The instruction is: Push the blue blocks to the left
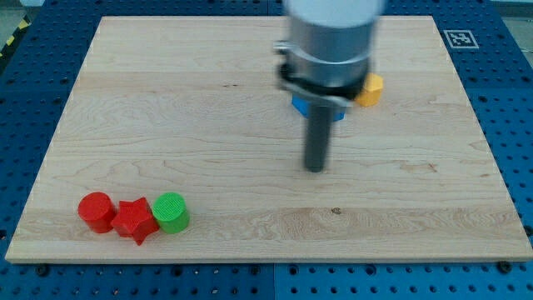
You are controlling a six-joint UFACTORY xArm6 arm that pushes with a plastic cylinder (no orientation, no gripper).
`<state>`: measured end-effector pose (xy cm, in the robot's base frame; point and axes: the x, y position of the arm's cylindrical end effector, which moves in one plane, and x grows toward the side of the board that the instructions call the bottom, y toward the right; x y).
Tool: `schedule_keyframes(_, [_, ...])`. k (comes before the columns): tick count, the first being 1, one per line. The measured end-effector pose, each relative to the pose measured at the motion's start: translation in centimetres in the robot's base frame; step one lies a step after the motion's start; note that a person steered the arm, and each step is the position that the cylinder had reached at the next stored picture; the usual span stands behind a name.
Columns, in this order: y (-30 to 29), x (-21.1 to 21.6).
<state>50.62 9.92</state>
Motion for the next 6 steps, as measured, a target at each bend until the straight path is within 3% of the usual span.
schedule_keyframes(1, [9.3,-1.8])
schedule_keyframes(2, [12.9,-7.1])
schedule_keyframes(3, [8.5,-8.5])
schedule_keyframes(5, [-6.0,-8.5])
schedule_keyframes(6, [-1.9,-9.4])
